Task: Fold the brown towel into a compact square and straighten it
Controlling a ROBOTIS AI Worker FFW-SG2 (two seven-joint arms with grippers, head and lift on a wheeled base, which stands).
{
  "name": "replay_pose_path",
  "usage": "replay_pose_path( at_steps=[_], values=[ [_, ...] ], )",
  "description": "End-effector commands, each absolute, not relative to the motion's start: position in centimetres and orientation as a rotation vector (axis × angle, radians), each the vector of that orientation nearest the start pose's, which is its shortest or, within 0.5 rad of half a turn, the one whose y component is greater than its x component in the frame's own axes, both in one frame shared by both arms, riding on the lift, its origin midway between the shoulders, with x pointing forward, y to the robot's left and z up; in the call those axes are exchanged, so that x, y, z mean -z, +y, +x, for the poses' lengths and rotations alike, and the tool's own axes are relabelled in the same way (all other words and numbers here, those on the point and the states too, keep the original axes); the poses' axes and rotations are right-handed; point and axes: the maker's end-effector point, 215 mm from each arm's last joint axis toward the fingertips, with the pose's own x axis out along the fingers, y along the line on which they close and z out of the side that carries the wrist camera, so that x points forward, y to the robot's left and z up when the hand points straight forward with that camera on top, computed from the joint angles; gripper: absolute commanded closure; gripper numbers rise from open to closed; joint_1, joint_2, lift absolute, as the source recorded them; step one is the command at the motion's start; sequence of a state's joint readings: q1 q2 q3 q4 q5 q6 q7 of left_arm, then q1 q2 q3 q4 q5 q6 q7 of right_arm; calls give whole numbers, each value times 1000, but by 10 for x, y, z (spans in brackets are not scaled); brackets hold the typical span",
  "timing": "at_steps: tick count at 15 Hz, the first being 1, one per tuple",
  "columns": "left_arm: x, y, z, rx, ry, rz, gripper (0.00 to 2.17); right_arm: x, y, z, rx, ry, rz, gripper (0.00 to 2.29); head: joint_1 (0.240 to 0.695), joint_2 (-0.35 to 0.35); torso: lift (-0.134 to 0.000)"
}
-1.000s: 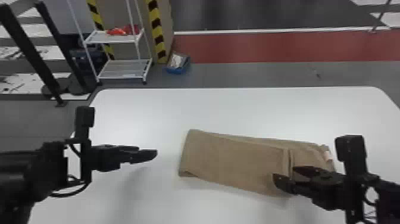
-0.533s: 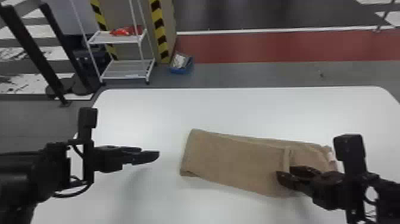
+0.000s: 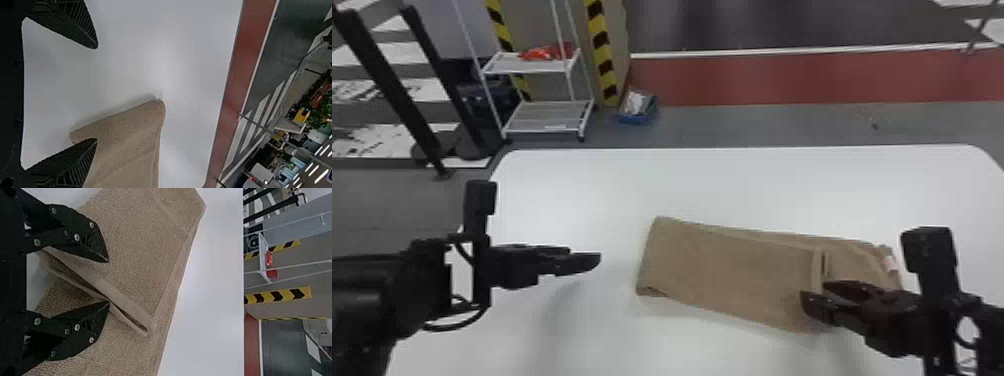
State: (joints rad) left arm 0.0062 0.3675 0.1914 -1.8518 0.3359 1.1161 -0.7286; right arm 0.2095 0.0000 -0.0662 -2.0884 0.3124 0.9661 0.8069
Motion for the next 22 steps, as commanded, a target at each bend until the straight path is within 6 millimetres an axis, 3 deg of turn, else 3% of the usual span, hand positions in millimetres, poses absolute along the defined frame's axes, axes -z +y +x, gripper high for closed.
replay_pose_path(
  at_steps=[1,6,8,10,11,14,16,18,20,22],
  values=[
    [417,256,475,590,755,-282,36,448,-176,435,-510,717,27,545,695,105,-124],
    [418,255,475,590,758,-284,36,452,-185,439,-490,727,20,556,695,93,-124],
    [417,256,476,590,754,-284,36,450,-187,442,-487,722,16,768,695,89,-124],
    [418,257,477,587,755,-285,36,450,-187,443,-486,720,16,832,695,85,-124],
    [418,257,477,587,757,-285,36,449,-189,445,-483,715,13,1025,695,84,-124],
    [419,257,477,587,759,-288,36,448,-189,446,-483,709,12,1055,695,82,-124],
    [420,257,477,585,760,-289,36,439,-184,448,-498,685,23,1055,695,81,-124],
    [419,259,477,583,758,-287,36,406,-183,450,-505,616,32,1055,695,86,-124],
    [417,260,478,582,754,-289,36,375,-202,451,-476,552,49,1055,695,90,-124],
    [417,260,478,583,753,-288,36,385,-215,448,-451,573,67,1052,695,76,-124]
  ],
)
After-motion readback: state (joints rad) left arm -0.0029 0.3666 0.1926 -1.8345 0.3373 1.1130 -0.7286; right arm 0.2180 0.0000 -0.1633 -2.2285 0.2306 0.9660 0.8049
